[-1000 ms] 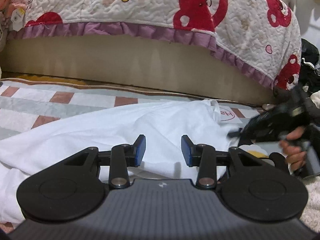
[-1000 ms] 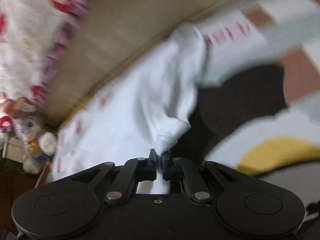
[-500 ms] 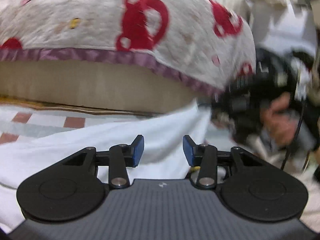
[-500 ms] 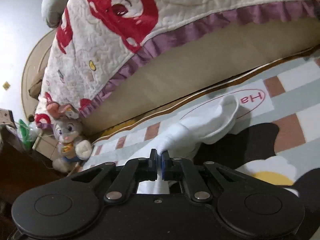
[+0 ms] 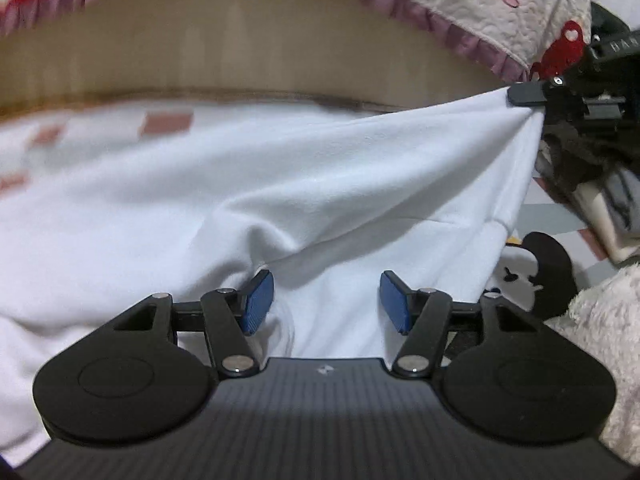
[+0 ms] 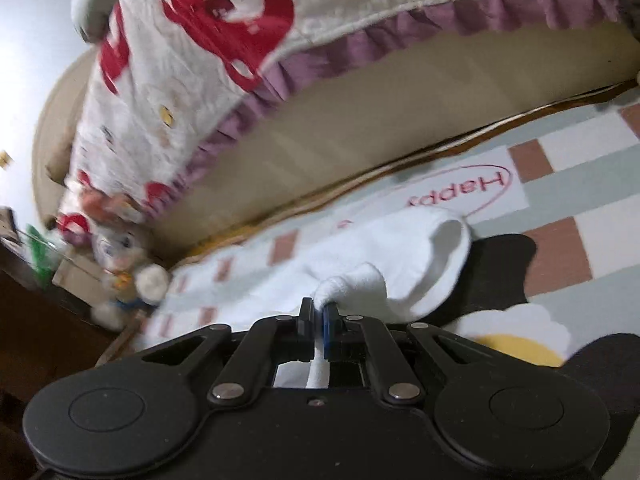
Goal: Fold clothes
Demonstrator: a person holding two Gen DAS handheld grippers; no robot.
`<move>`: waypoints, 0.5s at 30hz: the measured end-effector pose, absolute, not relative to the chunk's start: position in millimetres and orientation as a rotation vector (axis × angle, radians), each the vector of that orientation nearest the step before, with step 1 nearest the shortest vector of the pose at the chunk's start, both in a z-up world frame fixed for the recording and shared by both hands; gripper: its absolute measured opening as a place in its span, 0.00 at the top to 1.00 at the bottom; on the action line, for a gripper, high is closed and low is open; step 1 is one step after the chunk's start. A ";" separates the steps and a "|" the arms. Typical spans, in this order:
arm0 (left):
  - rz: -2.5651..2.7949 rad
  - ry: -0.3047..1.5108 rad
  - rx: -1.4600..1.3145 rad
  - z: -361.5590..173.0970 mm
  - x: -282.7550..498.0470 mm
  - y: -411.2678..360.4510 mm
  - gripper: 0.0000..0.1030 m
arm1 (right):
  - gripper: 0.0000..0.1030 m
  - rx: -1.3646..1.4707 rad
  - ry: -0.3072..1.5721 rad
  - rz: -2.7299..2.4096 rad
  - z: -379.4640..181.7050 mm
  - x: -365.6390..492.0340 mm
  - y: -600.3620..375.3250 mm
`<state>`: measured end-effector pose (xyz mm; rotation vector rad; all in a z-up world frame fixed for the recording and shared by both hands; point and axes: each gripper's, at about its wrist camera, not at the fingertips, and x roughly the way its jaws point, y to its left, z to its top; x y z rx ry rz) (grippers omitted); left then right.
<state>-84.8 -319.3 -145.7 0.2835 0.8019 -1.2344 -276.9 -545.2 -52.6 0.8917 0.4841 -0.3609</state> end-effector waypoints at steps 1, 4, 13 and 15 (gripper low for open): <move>-1.228 0.826 0.297 -150.8 -83.6 -321.5 0.64 | 0.94 0.885 0.497 -0.366 -54.0 -274.1 -544.8; -1.212 0.885 0.318 -160.0 -84.0 -327.3 1.00 | 0.94 0.868 0.534 -0.378 -58.0 -265.2 -543.7; -1.203 0.684 0.114 -73.2 -93.2 -262.0 1.00 | 0.82 0.930 0.550 -0.491 -78.8 -272.9 -556.8; -1.202 0.611 0.079 -52.2 -95.9 -243.0 1.00 | 0.63 0.951 0.568 -0.528 -84.7 -274.5 -560.1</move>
